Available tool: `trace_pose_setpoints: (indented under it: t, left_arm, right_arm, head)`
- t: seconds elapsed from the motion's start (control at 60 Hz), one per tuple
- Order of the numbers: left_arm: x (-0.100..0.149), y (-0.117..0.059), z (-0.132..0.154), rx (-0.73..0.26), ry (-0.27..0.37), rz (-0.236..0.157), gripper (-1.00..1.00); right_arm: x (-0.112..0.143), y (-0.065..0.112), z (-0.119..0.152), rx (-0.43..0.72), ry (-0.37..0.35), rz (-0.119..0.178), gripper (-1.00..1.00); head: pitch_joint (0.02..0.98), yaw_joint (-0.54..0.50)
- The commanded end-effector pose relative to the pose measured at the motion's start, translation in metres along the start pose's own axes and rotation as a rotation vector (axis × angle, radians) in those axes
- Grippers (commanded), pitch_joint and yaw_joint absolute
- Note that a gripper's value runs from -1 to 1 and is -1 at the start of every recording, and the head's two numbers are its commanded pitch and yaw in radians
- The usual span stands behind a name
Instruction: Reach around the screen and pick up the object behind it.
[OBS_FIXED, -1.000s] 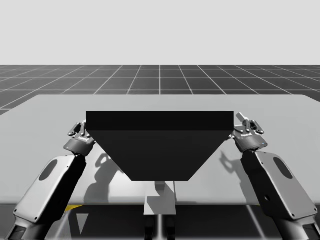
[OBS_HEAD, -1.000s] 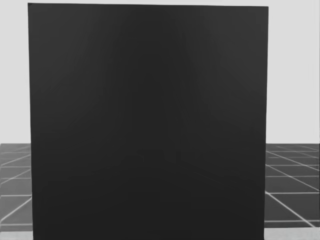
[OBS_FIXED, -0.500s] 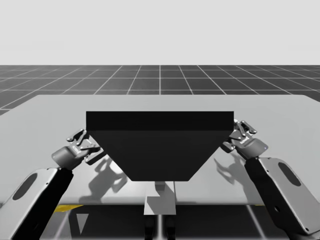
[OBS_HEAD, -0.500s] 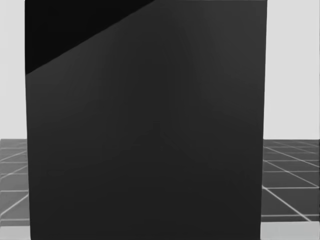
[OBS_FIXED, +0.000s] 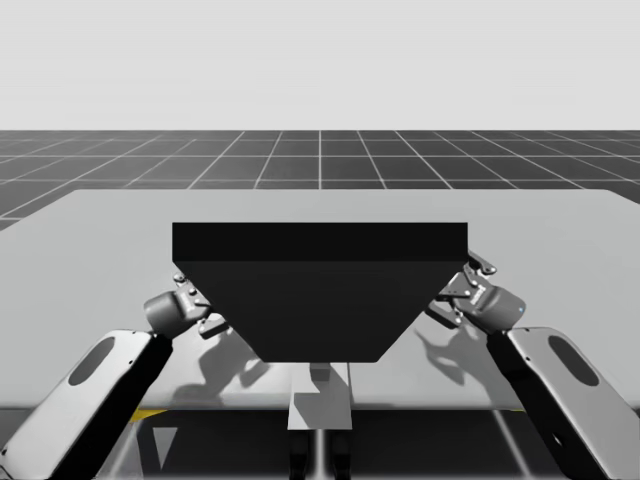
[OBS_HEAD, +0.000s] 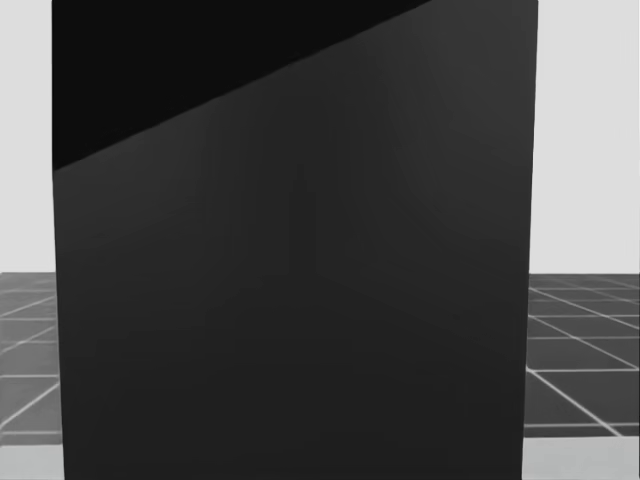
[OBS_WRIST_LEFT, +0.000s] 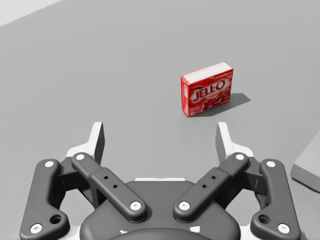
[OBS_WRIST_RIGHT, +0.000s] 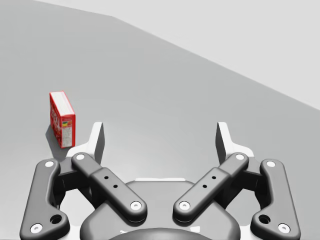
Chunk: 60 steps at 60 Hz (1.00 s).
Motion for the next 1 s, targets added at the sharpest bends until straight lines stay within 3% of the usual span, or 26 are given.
trace_pose_setpoints:
  t: [0.017,0.45,0.85,1.0]
  left_arm:
    - [-0.004,-0.013,-0.028,-0.046,0.009,0.011,-1.00]
    - [-0.014,-0.029,-0.077,-0.106,0.049,0.017,-1.00]
    - [-0.015,-0.026,-0.115,-0.157,0.082,-0.006,-1.00]
    - [-0.015,-0.023,-0.126,-0.178,0.082,0.010,-1.00]
  right_arm:
    - [-0.004,0.008,0.000,0.051,0.010,0.013,-1.00]
    - [-0.016,0.016,-0.007,0.115,0.060,-0.009,-1.00]
    - [-0.020,0.019,-0.009,0.133,0.072,-0.008,-1.00]
    - [-0.020,0.021,-0.009,0.136,0.075,-0.007,-1.00]
  head:
    - [0.077,-0.03]
    - [0.097,-0.03]
    - [0.112,-0.03]
    - [0.118,-0.03]
